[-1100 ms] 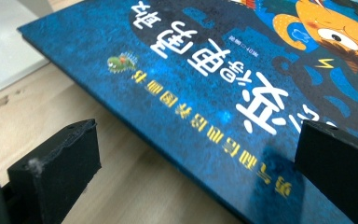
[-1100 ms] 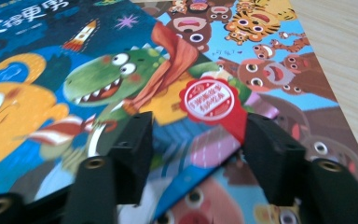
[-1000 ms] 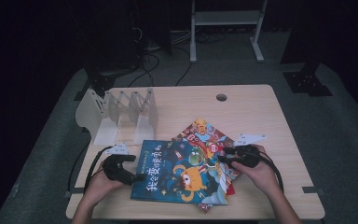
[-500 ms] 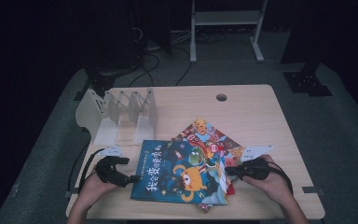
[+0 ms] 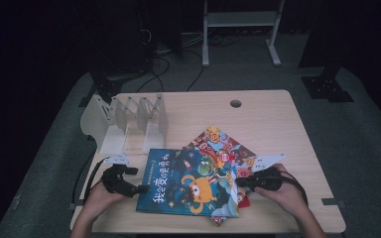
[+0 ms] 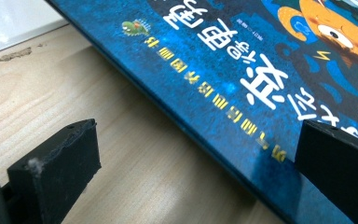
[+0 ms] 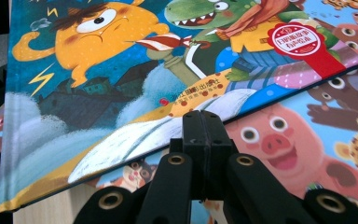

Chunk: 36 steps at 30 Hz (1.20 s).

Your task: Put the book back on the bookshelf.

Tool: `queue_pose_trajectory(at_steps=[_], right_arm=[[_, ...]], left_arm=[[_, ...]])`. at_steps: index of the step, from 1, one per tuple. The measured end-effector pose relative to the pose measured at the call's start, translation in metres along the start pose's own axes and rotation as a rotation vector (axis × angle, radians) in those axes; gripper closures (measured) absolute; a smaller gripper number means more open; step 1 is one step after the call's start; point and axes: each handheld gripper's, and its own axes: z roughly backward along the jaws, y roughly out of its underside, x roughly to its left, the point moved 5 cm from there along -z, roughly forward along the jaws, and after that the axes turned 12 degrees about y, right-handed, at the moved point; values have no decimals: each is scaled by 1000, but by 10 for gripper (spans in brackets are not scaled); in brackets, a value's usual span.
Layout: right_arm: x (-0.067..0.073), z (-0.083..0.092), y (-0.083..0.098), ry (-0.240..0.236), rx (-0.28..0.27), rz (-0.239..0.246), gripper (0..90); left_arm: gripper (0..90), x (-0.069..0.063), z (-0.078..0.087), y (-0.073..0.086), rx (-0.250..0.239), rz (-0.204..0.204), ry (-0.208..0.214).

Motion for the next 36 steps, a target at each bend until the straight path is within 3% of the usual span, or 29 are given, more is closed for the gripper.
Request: queue_pose_trajectory(at_steps=[13,19,26,30,36], right_arm=[[7,-11,-12,-15,5,32,890],[8,-12,-13,-12,7,35,890],[9,-12,-13,-10,9,38,891],[9,-12,-13,-9,10,42,891],[10,-13,-14,-5,14,46,892]], left_arm=[[0,5,-1,0,-12,20,15],[0,4,-10,0,-22,54,64],[0,3,-16,-2,-19,72,91],[0,1,-24,-3,-11,102,132],[0,1,-25,-3,-7,116,143]])
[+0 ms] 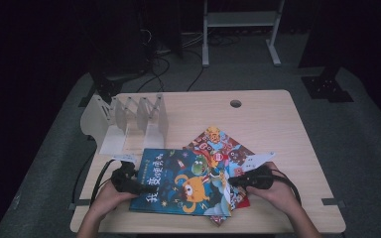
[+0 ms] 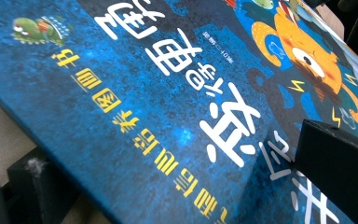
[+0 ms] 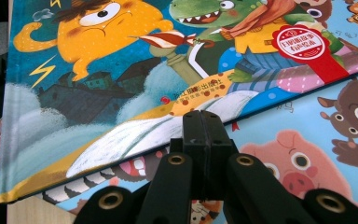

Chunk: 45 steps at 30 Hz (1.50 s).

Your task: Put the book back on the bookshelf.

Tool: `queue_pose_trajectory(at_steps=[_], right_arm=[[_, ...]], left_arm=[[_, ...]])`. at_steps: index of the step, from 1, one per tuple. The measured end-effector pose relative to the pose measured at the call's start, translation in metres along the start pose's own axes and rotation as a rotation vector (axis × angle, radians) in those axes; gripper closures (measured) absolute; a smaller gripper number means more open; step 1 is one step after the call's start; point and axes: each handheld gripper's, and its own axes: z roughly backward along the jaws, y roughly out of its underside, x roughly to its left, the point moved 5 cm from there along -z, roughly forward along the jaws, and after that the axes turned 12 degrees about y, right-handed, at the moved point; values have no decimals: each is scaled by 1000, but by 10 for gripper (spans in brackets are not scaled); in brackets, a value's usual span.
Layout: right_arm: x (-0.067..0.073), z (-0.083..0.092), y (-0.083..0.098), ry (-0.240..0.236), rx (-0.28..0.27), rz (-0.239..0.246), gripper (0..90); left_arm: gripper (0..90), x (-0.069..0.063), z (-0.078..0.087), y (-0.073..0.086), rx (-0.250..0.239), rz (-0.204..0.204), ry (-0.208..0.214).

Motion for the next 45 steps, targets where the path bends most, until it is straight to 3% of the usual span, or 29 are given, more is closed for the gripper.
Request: queue_pose_trajectory(at_steps=[4,8,11,23,33,40,45], right_arm=[[2,-2,-3,1,5,8,892],[4,-4,-5,-6,4,10,892],[5,-5,-6,-8,7,9,892],[9,-8,-9,-22,4,-2,890],[10,-9,-9,-18,2,3,888],[11,-9,-10,-15,1,11,887],[13,-9,-10,-31,1,18,879]], left_arm=[[0,0,4,0,15,5,-5],[0,0,7,-1,-1,7,-14],[0,-3,11,-4,-27,17,5],[0,-20,31,-20,-61,-18,2],[38,-38,43,-33,-94,-73,-4],[61,-46,49,-42,-95,-74,0],[68,-55,54,-49,-86,-100,-6]])
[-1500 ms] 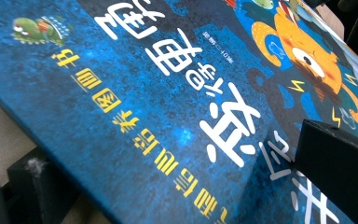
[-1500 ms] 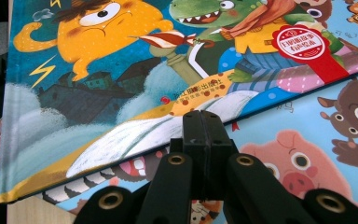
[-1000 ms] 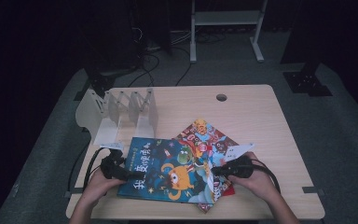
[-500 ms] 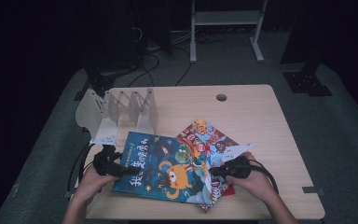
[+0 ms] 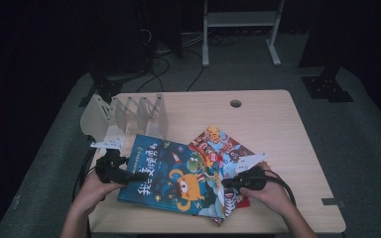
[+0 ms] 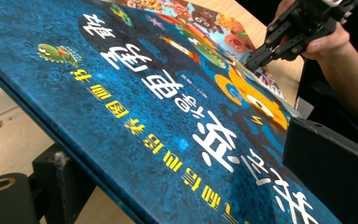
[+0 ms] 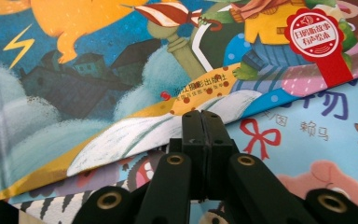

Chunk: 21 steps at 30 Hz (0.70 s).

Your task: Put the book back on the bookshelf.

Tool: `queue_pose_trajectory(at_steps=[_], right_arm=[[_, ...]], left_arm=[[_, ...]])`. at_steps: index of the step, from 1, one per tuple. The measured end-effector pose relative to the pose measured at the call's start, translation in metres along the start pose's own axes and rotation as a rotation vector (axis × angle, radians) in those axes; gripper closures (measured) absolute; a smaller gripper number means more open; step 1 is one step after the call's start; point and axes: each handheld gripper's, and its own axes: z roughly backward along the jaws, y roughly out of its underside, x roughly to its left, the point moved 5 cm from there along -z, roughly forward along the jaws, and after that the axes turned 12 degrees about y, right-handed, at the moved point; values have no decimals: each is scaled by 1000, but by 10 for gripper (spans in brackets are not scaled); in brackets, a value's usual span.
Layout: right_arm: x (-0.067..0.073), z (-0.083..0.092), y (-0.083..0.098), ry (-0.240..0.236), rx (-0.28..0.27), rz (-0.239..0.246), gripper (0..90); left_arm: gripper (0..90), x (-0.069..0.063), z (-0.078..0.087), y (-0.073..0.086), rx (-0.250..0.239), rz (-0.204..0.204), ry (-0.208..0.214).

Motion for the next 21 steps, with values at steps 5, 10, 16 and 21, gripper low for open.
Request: queue_pose_trajectory(at_steps=[5,10,16,21], right_arm=[[2,-1,-2,-9,12,8,879],[3,-1,-3,-12,11,10,878],[3,-2,-3,-14,11,13,878],[3,-2,-3,-11,12,12,877]], left_arm=[[68,-6,2,-13,-5,-27,0],[68,-8,2,-27,13,-32,-1],[72,-16,2,-45,25,-47,13],[99,-17,1,-58,46,-50,9]])
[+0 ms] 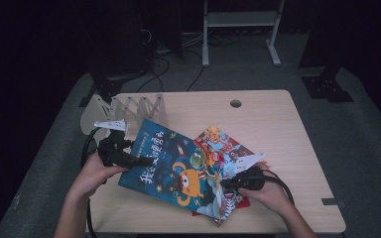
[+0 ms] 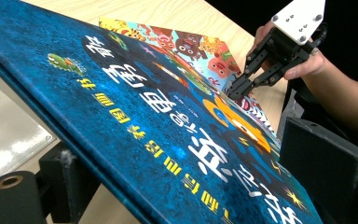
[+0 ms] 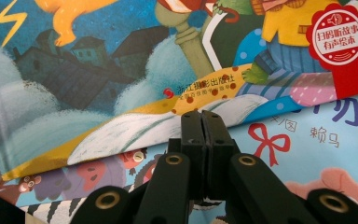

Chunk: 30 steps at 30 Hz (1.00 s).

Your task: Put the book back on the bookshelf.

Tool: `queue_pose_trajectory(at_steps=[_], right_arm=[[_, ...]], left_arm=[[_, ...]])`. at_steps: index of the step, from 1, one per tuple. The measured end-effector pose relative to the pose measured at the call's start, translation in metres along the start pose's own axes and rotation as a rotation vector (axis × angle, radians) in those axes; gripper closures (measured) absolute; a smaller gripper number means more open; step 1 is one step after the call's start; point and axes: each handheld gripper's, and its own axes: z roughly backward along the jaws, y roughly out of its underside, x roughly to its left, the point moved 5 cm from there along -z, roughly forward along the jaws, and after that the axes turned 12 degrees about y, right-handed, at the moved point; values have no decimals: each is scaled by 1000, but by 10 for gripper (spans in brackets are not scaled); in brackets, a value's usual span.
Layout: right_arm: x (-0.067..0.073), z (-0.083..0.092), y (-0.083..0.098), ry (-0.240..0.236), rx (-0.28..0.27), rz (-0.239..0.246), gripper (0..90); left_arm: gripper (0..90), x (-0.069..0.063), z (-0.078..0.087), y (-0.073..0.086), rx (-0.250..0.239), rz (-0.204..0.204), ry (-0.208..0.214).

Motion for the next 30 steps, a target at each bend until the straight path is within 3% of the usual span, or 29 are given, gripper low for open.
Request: queue_pose_trajectory(at_steps=[11,30], right_arm=[[2,-1,-1,2,-1,-16,870],[8,-14,-11,-1,-28,-40,878]], left_arm=[[215,9,2,-21,13,22,-7],[389,23,5,-74,101,12,-13]])
